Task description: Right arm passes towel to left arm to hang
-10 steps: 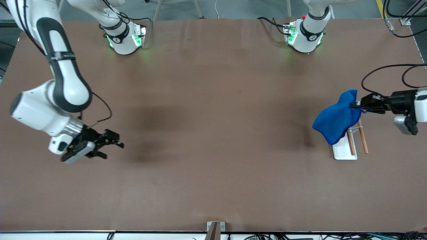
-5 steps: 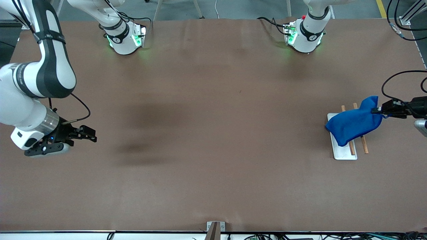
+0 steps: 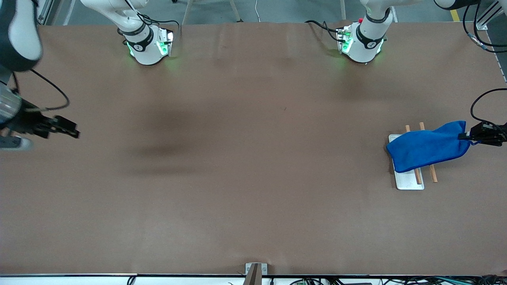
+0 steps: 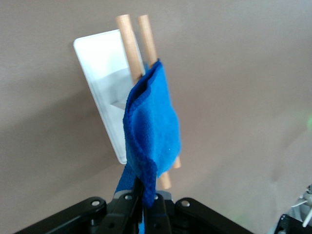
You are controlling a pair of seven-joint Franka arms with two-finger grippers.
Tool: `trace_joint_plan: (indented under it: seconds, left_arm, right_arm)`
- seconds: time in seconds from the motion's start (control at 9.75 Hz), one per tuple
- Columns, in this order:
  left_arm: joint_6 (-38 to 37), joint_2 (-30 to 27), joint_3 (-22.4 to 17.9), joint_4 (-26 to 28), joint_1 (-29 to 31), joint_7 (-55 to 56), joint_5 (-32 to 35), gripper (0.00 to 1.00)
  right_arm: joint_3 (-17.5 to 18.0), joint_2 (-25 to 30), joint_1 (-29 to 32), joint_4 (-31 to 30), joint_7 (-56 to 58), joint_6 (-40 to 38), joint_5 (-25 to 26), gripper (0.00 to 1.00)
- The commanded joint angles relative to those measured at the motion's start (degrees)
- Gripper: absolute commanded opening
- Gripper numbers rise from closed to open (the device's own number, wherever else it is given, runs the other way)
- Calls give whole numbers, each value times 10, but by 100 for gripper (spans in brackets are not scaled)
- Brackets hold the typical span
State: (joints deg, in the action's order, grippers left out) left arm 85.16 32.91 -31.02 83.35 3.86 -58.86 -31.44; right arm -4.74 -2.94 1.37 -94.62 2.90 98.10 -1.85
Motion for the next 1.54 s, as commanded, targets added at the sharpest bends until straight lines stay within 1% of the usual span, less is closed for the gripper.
trace_joint_plan:
  seconds: [0.0, 0.1, 0.21, 0.31, 0.41, 0.62, 0.72, 0.82, 0.92, 1.03, 1.13, 1.23, 1.44]
  left_arm:
    - [55, 41, -3, -12, 1, -11, 12, 5]
    - [56, 46, -3, -12, 2, -5, 9, 25]
    - [59, 45, -2, -11, 3, -8, 9, 88]
    - [59, 40, -2, -12, 9, -5, 12, 96]
    - [62, 31, -1, -12, 8, -1, 5, 97]
    - [108, 11, -2, -8, 5, 9, -4, 97]
    - [114, -7, 1, -8, 0, 36, -1, 97]
    - [130, -35, 2, -2, -11, 89, 4, 97]
    - [137, -63, 19, 4, -16, 139, 13, 98]
    - [164, -94, 64, 5, -14, 169, 75, 99]
    - [175, -123, 107, 13, -11, 209, 114, 99]
    - [176, -155, 132, 21, -16, 261, 135, 99]
    - [176, -211, 213, 35, -16, 347, 225, 99]
  right_arm:
    - [-2, 1, 18, 73, -45, -85, 13, 100]
    - [-4, 7, 14, 80, -81, -120, 14, 100]
    - [-3, 38, 10, 75, -88, -136, 15, 100]
    - [-2, 46, 10, 74, -89, -142, 16, 100]
    - [0, 43, 9, 79, -86, -139, 17, 100]
    - [1, 39, 7, 89, -79, -134, 15, 100]
    - [0, 39, 2, 89, -77, -135, 22, 100]
    - [1, 39, 2, 88, -71, -129, 30, 100]
    - [2, 39, 1, 87, -71, -128, 38, 100]
    - [2, 39, 2, 87, -70, -130, 38, 100]
    - [3, 39, 3, 87, -70, -128, 38, 100]
    - [3, 39, 5, 87, -68, -128, 37, 100]
    - [8, 38, 20, 87, -66, -126, 33, 100]
